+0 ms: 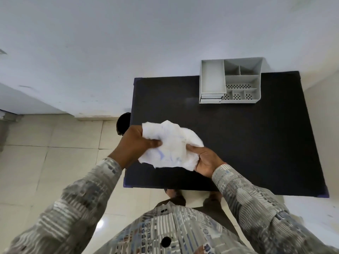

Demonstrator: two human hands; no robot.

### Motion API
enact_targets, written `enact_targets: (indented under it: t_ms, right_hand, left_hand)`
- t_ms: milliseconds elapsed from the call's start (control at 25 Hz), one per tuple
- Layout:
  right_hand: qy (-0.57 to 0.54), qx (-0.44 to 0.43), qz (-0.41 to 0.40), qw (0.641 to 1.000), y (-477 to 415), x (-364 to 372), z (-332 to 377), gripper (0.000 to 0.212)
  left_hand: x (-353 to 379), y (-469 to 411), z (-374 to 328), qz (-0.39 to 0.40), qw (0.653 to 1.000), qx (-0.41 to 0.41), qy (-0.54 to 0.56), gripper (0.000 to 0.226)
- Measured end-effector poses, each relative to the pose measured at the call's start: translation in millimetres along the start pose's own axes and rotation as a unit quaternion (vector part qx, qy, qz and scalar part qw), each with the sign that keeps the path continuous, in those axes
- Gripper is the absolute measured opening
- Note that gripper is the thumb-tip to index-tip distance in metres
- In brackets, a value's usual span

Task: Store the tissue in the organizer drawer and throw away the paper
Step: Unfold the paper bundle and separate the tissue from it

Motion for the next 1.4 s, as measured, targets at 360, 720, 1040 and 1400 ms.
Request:
enact_targets:
  t_ms: [360,720,1040,1400]
  right_hand:
    - [-0.027,-0.021,0.003,0.999,-31,0,-17,0.039]
    - [-0.038,-0.038,-0.023,0.998,-39,-11,-29,0.045]
    - [-0.06,-0.034,-0.063,0.996,-38,-21,-35,0.034]
    - [-0.075,-0.047,-0.161,0.983,-29,-59,-47,0.048]
  left_hand:
    - [9,-22,38,0.064,0.984,-0.022,0.165,0.029]
    - [11,-34,65,0.06,0.99,-0.031,0.12,0.032]
    - [27,-29,62,0.136,0.986,-0.011,0.097,0.019]
    - [32,-28,78,0.101,0.986,-0.034,0.126,0.029]
Point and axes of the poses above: each hand's wrist, its own y-axis away from the middle knuckle, its own x-axis out of the palm, z = x × y, the point moved 7 cm from there along -y, towards the middle knuckle, and after that the axes turned 13 degrees about x, right-handed, at the moved point
